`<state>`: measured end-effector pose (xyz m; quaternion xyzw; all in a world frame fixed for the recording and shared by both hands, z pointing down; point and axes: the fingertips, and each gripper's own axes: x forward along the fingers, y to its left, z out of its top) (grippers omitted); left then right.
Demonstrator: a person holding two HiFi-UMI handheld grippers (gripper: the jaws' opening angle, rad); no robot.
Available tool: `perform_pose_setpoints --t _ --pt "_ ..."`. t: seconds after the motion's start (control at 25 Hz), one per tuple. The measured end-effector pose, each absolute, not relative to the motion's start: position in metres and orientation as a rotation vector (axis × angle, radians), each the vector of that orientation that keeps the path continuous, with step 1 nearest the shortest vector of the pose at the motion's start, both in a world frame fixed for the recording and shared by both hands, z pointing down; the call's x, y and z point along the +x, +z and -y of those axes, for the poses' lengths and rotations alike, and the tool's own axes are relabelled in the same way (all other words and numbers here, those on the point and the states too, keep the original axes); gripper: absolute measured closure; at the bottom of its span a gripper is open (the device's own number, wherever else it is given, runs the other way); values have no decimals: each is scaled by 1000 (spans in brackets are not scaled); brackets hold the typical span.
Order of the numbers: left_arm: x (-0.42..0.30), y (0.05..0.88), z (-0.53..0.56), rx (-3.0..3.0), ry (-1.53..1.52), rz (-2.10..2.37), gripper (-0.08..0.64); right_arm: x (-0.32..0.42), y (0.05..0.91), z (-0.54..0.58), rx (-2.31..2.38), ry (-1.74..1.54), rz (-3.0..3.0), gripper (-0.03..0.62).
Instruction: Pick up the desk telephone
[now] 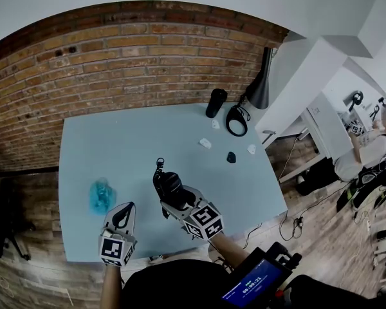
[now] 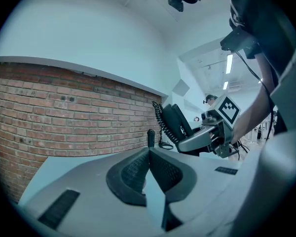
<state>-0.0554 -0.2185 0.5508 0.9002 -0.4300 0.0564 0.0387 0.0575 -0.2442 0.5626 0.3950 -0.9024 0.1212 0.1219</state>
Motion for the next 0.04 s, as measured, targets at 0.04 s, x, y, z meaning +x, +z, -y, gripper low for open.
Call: perform_pose_setpoints --t 0.04 --pt "-55 551 219 2762 173 1317 532 57 563 244 1149 351 2632 307"
